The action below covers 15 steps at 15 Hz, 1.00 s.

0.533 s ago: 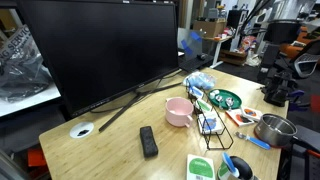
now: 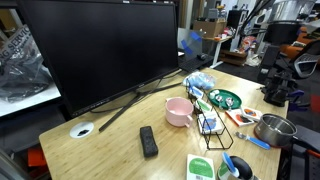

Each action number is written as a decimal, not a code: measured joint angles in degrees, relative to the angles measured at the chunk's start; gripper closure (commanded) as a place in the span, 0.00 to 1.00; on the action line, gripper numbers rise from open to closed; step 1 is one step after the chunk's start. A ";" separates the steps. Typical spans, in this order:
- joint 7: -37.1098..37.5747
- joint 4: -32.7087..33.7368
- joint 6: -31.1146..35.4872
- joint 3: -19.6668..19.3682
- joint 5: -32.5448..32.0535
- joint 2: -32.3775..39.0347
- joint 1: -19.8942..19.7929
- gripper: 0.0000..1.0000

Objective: Put the blue spoon inside the silver pot

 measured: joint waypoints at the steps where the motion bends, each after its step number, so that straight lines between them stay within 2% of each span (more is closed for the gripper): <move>1: -0.04 -0.26 -0.11 0.46 0.00 0.29 0.04 0.00; 5: 0.42 -2.43 2.00 2.73 0.14 3.75 0.37 0.00; 7: 1.47 -3.97 6.89 4.02 0.83 6.98 0.71 0.00; 10: 1.34 -5.40 14.56 4.83 5.32 12.30 2.12 0.00; 15: 1.34 -5.20 15.50 4.81 5.86 12.81 2.36 0.00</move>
